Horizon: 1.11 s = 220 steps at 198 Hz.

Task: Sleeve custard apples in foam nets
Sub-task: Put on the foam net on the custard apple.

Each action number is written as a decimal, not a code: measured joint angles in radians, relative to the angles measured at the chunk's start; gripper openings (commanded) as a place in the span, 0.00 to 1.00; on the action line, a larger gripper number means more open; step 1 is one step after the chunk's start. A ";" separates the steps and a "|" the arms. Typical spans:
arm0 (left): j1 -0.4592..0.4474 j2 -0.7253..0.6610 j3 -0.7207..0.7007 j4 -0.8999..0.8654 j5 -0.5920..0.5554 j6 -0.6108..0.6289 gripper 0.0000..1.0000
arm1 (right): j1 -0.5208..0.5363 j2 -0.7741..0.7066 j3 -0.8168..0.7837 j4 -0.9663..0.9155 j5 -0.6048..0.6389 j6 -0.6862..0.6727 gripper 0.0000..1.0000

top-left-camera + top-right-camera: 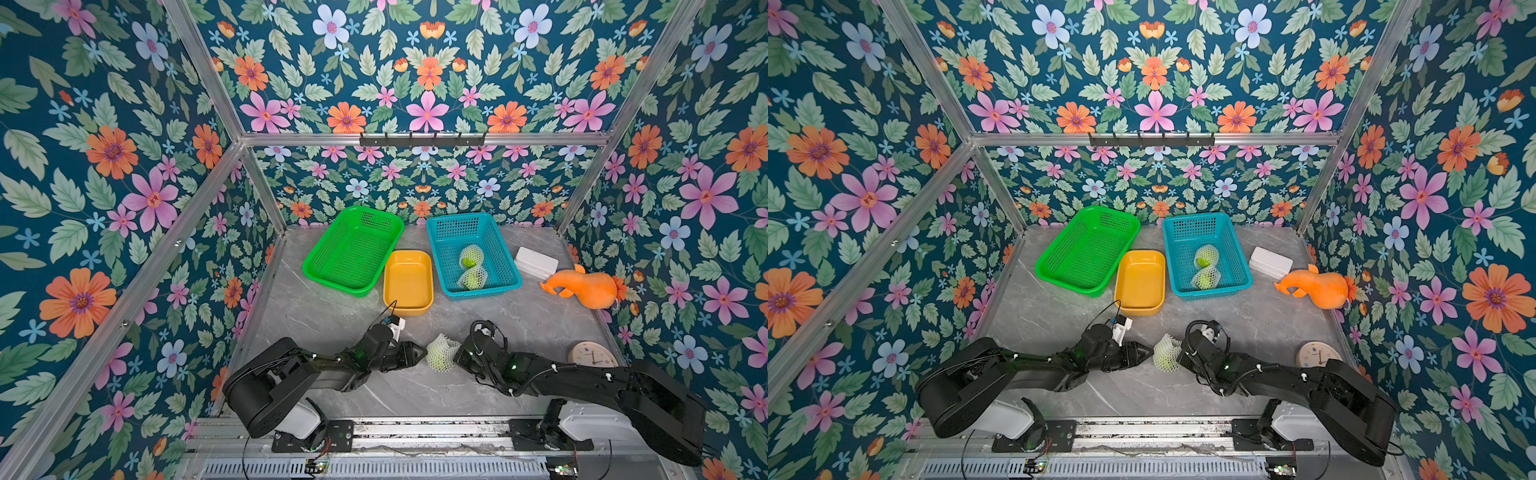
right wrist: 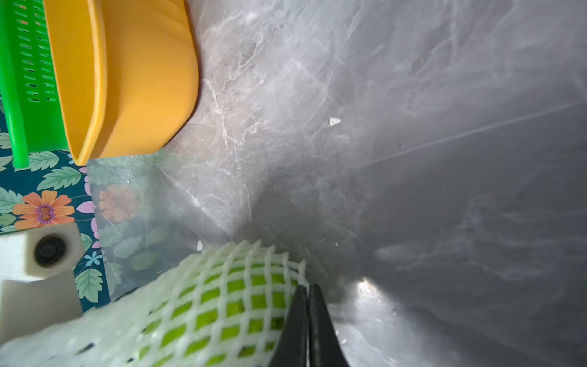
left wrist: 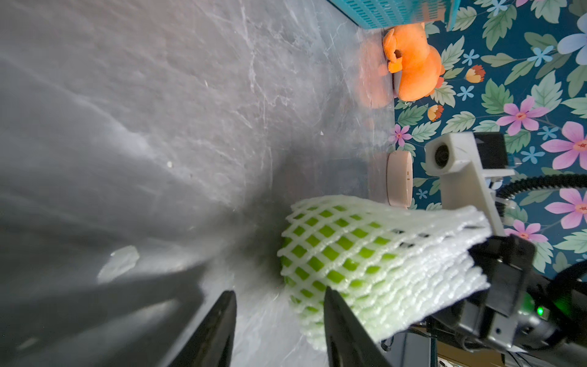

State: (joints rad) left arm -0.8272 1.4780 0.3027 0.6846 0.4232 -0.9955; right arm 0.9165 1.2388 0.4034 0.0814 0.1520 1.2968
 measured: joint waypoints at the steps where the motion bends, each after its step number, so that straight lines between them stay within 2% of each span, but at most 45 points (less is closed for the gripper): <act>1: 0.000 0.000 -0.001 0.000 0.000 0.000 0.50 | 0.000 -0.001 0.000 -0.001 0.000 0.000 0.10; 37: 0.000 -0.009 -0.016 -0.005 -0.004 0.000 0.50 | 0.007 -0.013 0.005 -0.008 0.001 -0.018 0.08; 102: 0.000 -0.003 -0.018 -0.012 -0.007 0.000 0.50 | 0.023 0.120 0.030 0.034 -0.014 -0.023 0.10; 117: 0.000 -0.003 -0.021 -0.013 -0.007 0.000 0.50 | 0.023 0.106 0.035 0.032 -0.014 -0.027 0.18; 135: 0.001 -0.004 -0.022 -0.015 -0.010 0.000 0.50 | 0.023 0.072 0.039 0.003 0.007 -0.040 0.37; 152: 0.001 -0.004 -0.018 -0.020 -0.012 0.001 0.50 | 0.023 0.041 0.042 -0.042 0.018 -0.046 0.46; 220: 0.001 -0.003 -0.001 -0.047 -0.007 0.007 0.50 | 0.013 -0.079 0.053 -0.211 0.008 -0.079 0.48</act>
State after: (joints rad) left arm -0.8265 1.4746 0.3019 0.6373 0.4160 -0.9882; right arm 0.9295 1.1603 0.4568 -0.1291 0.1596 1.2182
